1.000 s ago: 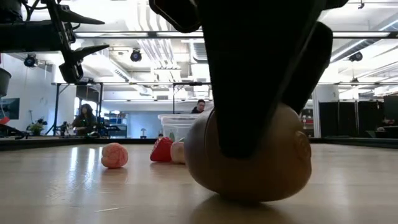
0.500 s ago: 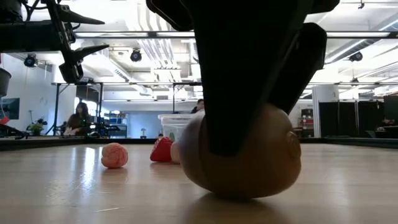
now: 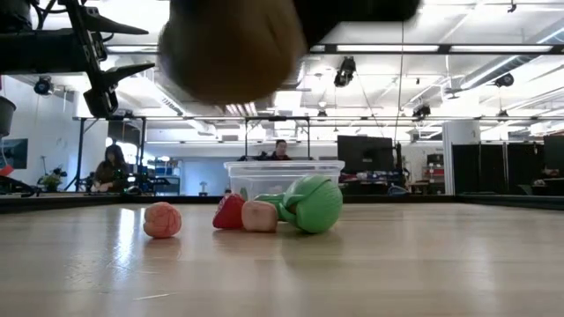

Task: Pick and placing Produce into tupperware
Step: Put the brown kiwi into the transparent bin

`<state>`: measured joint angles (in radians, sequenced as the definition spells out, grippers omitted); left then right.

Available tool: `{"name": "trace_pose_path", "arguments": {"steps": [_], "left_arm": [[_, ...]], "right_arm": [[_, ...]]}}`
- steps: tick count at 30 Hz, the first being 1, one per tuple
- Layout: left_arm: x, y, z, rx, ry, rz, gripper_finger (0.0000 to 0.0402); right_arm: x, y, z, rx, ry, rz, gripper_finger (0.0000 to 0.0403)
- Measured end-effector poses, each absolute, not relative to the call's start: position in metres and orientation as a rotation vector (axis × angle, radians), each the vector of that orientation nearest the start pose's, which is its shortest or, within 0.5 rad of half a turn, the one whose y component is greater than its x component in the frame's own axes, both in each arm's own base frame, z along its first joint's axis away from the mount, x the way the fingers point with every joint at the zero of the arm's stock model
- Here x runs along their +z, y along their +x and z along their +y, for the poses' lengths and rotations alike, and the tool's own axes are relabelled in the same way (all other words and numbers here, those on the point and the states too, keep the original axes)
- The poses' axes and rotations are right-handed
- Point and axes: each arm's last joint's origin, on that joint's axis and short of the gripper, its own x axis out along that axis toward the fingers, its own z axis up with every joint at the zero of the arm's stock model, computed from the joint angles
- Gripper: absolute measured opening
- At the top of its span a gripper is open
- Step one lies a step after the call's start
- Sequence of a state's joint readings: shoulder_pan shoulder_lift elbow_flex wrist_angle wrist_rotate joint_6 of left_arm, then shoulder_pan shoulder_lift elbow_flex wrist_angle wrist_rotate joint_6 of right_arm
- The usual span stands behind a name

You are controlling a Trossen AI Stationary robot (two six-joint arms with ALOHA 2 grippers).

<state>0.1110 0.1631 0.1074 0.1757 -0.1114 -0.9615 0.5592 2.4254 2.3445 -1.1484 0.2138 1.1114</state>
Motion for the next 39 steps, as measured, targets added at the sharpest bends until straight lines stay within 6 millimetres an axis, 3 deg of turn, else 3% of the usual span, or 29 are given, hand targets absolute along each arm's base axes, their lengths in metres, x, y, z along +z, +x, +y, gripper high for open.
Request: {"name": "trace_pose_path", "arguments": {"steps": [6,12,19,25,30,34,39], "left_arm": [[0.204,0.102,0.015,0.147,-0.956,-0.216,0.0201],[0.204,0.102,0.015,0.147,-0.956,-0.217,0.0201],[0.204,0.102,0.015,0.147,-0.956,-0.217,0.0201],[0.204,0.102,0.015,0.147,-0.956,-0.217,0.0201],[0.204,0.102,0.015,0.147,-0.956,-0.217,0.0201],[0.204,0.102,0.015,0.147,-0.956,-0.217,0.0201],[0.204,0.102,0.015,0.147,-0.956,-0.217,0.0201]], "right_arm": [[0.285,0.418,0.210,-0.552,0.547,0.983,0.0224],[0.305,0.428,0.139,-0.692,0.552,0.968,0.0224],[0.301,0.436,0.050,-0.899,0.515,1.045,0.0224],[0.295,0.442,0.002,-0.872,0.603,1.112,0.0224],[0.274,0.449,-0.017,-0.829,0.693,1.149,0.0224],[0.246,0.451,-0.025,-0.758,0.804,1.239,0.0224],[0.222,0.446,-0.027,-0.809,0.769,1.295,0.0230]]}}
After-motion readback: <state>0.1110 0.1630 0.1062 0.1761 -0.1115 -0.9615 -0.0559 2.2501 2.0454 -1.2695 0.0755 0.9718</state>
